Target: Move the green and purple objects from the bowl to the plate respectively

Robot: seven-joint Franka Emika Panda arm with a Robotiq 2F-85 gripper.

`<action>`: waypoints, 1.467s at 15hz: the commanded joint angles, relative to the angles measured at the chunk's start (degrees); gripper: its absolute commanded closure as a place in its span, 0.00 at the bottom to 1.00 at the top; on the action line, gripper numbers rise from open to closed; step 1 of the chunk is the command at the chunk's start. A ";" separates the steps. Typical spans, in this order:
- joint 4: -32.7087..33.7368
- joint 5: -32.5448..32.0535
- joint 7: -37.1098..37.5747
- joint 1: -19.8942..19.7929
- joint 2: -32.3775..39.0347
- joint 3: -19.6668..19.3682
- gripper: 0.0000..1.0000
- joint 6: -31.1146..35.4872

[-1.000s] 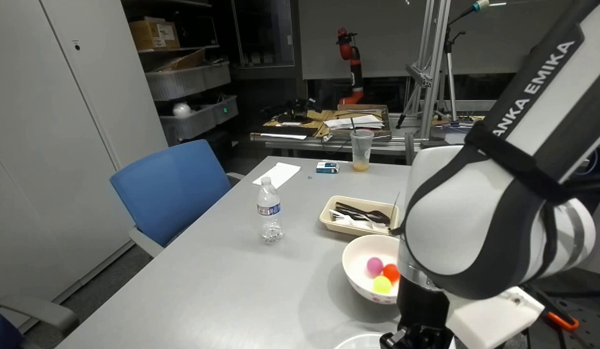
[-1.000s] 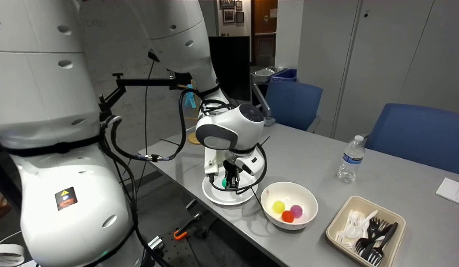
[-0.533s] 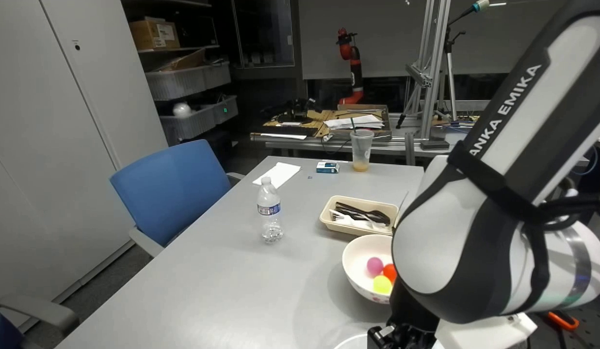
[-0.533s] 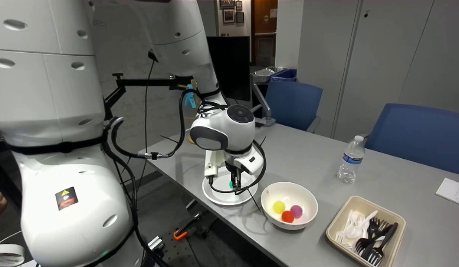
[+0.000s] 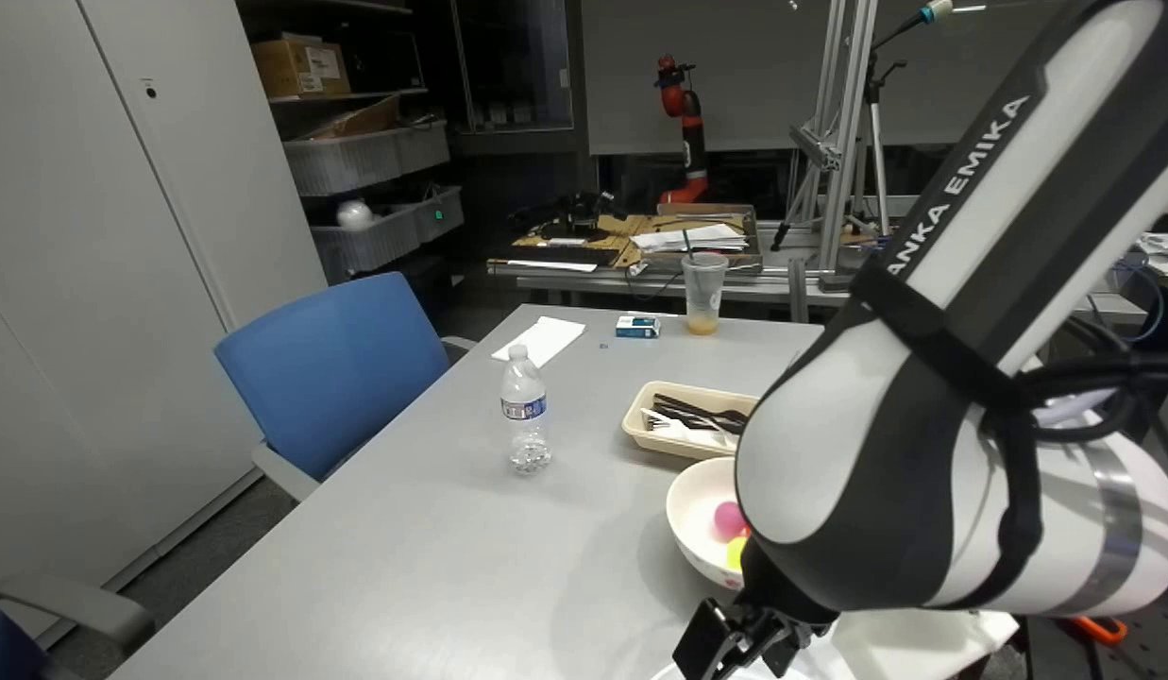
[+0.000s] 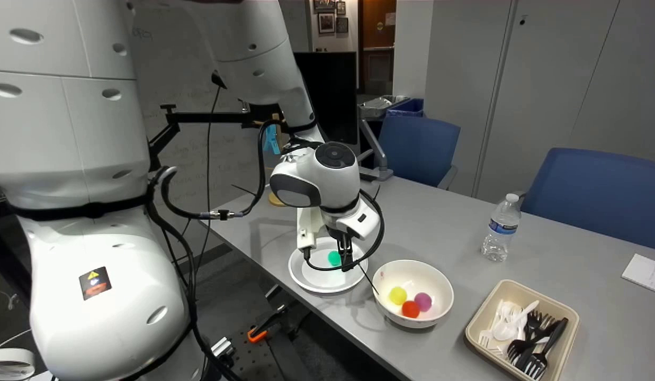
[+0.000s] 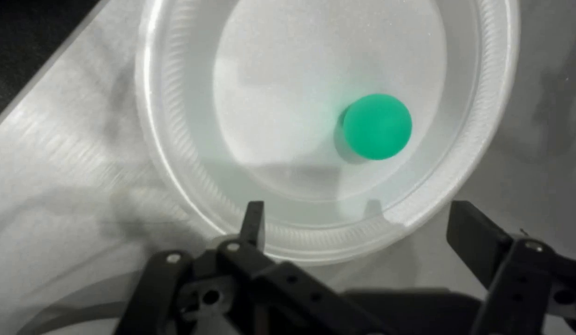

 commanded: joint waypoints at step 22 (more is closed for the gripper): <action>2.55 -60.34 25.21 -5.22 -12.92 -15.08 0.00 -29.60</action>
